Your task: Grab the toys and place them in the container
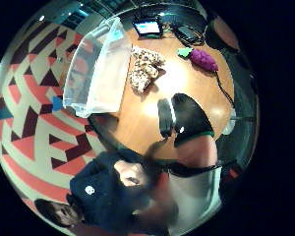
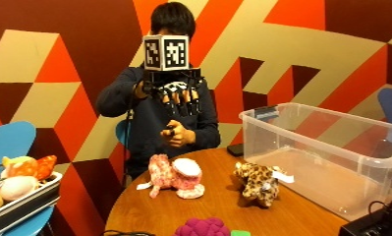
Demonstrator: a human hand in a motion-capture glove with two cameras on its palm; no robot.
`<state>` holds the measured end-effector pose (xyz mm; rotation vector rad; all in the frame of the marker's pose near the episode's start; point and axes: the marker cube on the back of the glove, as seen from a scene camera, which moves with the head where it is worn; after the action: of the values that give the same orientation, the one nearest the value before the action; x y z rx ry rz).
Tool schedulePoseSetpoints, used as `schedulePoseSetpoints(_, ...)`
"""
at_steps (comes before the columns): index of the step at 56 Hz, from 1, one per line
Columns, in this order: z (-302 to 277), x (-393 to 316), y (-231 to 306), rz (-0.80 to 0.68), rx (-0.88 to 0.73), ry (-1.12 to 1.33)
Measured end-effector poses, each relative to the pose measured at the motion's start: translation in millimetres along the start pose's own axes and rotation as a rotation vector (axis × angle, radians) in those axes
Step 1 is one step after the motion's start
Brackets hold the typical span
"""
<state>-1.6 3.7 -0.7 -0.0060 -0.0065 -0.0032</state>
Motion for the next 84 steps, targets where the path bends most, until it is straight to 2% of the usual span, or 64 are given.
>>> schedulePoseSetpoints(35,-6,-13,6,-0.079,-0.04,-0.071)
schedulePoseSetpoints(43,-4,-1,-11,-0.037,-0.073,-0.074)
schedulePoseSetpoints(51,6,20,-52,0.019,-0.11,-0.041)
schedulePoseSetpoints(64,52,42,-118,0.043,-0.07,0.003)
schedulePoseSetpoints(73,110,68,-163,0.035,-0.084,-0.011)
schedulePoseSetpoints(84,181,92,-191,0.072,-0.142,-0.022)
